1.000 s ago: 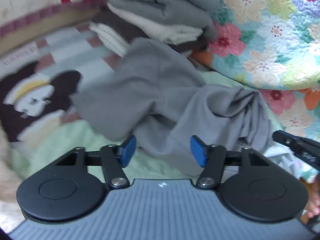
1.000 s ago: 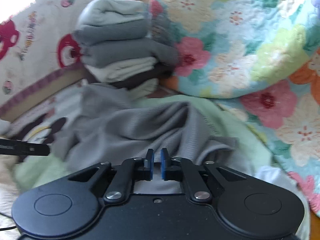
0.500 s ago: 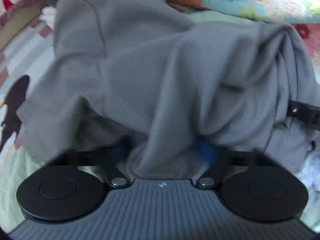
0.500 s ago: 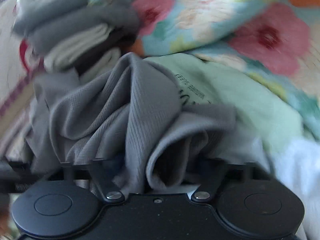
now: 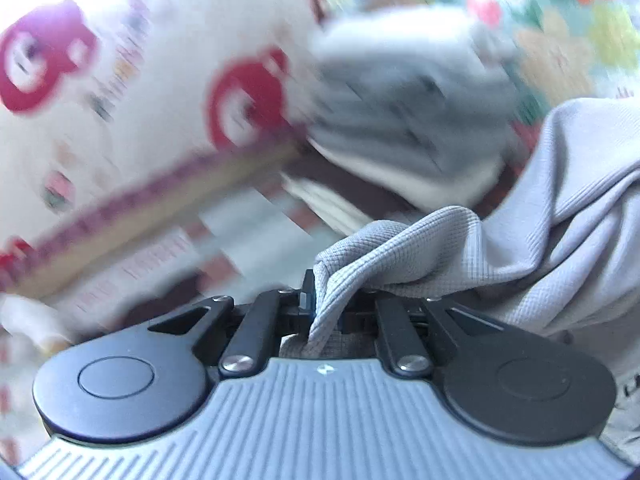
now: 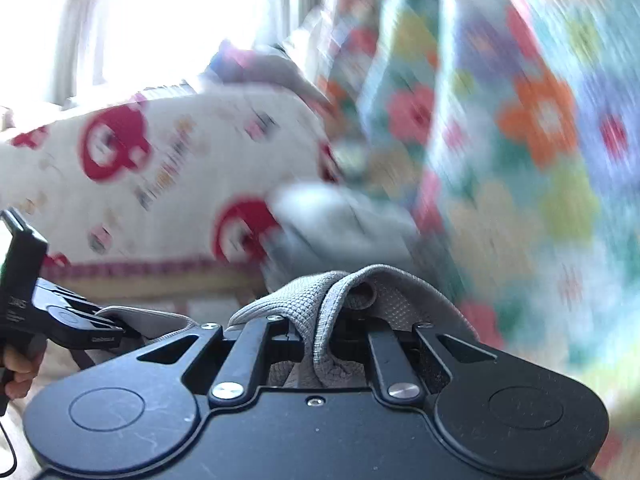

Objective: Fold clothes
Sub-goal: 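Grasp the grey T-shirt with the left gripper while the right gripper grasps it too, then lift the grey T-shirt with both grippers and lay it on the striped mat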

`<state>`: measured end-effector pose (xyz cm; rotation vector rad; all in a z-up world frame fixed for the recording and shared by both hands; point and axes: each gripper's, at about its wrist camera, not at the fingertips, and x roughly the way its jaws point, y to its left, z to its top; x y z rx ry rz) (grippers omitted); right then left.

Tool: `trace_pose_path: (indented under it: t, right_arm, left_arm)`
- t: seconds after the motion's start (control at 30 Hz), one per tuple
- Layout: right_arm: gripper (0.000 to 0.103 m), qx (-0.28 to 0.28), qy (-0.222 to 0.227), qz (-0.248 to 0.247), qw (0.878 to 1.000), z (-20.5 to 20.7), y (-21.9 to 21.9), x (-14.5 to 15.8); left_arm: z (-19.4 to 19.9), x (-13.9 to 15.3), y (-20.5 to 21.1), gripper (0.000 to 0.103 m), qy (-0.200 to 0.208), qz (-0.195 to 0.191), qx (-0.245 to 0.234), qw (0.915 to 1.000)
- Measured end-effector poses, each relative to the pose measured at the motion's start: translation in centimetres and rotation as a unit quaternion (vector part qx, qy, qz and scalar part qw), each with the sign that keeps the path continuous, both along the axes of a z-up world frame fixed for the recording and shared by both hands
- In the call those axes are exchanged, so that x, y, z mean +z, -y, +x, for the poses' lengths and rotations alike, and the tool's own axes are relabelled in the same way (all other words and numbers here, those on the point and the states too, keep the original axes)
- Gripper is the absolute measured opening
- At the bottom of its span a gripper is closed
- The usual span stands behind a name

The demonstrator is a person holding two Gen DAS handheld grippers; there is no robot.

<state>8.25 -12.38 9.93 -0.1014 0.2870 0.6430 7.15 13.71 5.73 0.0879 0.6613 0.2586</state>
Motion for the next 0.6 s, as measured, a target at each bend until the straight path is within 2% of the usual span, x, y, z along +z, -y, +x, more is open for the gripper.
trace_pose_path:
  t: [0.1,0.17,0.3,0.37,0.47,0.53,0.6]
  right_arm:
    - [0.012,0.038,0.038,-0.001,0.999,-0.9,-3.0,5.3]
    - [0.012,0.062,0.055,-0.006,0.997,-1.0,-5.4,8.5]
    - [0.011,0.103,0.060,-0.014,0.993,-0.2,-10.7,13.4]
    - [0.011,0.125,0.048,0.004,0.991,0.4,-13.7,14.8]
    - [0.011,0.187,0.015,0.033,0.982,0.9,-18.7,15.5]
    - [0.011,0.244,0.001,0.039,0.969,0.7,-22.4,14.8]
    - [0.011,0.281,-0.012,0.039,0.959,0.0,-26.4,13.2]
  left_arm:
    - [-1.9,6.3,-4.1,0.008,0.036,0.034,0.018,0.9986]
    - [-3.9,10.9,-7.6,0.008,0.061,0.036,0.035,0.9969]
    - [-8.8,19.4,-14.9,0.007,0.117,0.033,0.077,0.9896]
    - [-12.1,22.1,-18.4,0.007,0.146,0.035,0.105,0.9830]
    - [-17.1,24.2,-22.7,0.010,0.177,0.051,0.157,0.9703]
    - [-19.8,24.0,-25.3,0.010,0.176,0.063,0.191,0.9637]
    - [-22.1,22.3,-27.9,0.007,0.158,0.079,0.217,0.9601]
